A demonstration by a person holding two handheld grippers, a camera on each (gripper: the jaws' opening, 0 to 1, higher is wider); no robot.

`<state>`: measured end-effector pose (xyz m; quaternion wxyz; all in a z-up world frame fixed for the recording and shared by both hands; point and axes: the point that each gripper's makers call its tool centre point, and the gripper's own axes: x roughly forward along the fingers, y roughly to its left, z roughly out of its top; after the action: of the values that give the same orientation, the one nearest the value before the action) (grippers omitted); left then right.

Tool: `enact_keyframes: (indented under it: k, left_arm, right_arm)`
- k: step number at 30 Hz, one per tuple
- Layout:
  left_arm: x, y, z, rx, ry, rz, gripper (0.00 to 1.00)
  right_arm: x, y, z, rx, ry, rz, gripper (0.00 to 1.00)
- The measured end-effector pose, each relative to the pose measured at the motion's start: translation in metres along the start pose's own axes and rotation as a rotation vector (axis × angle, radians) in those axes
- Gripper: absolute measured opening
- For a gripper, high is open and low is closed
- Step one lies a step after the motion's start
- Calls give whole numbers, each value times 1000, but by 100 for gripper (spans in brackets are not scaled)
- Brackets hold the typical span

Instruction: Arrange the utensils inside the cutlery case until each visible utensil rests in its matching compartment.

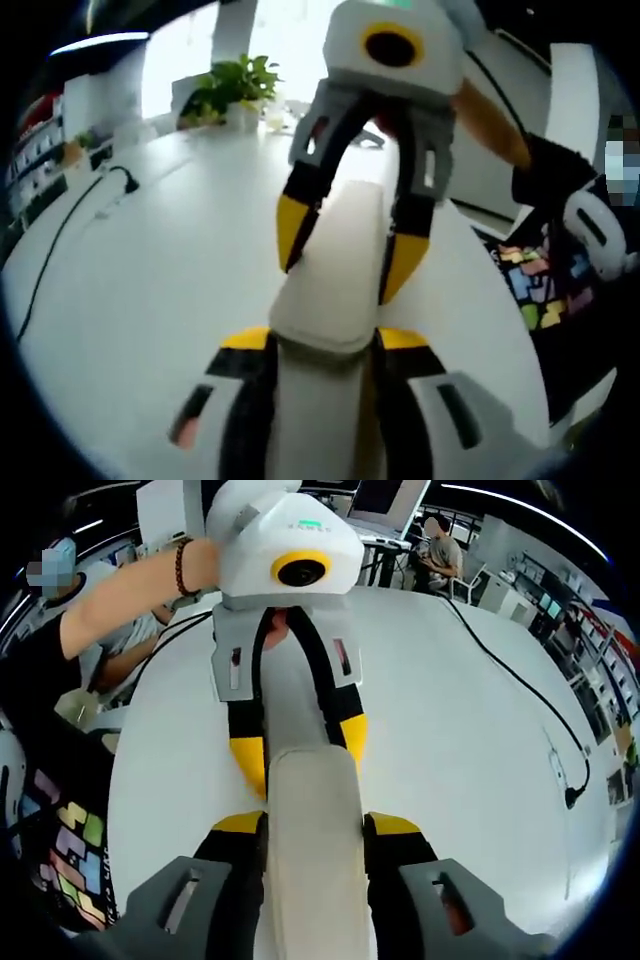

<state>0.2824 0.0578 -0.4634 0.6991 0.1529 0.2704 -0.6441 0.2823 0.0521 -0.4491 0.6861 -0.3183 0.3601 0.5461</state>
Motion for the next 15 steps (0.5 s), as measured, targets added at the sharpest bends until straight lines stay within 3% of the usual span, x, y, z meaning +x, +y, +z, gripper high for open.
enact_keyframes:
  k: [12, 15]
  left_arm:
    - [-2, -2, 1, -11, -21, 5, 40]
    - [-5, -2, 0, -14, 11, 7, 40]
  right_arm:
    - [5, 1, -1, 33, 3, 15, 40]
    - [5, 1, 0, 29, -6, 14, 40]
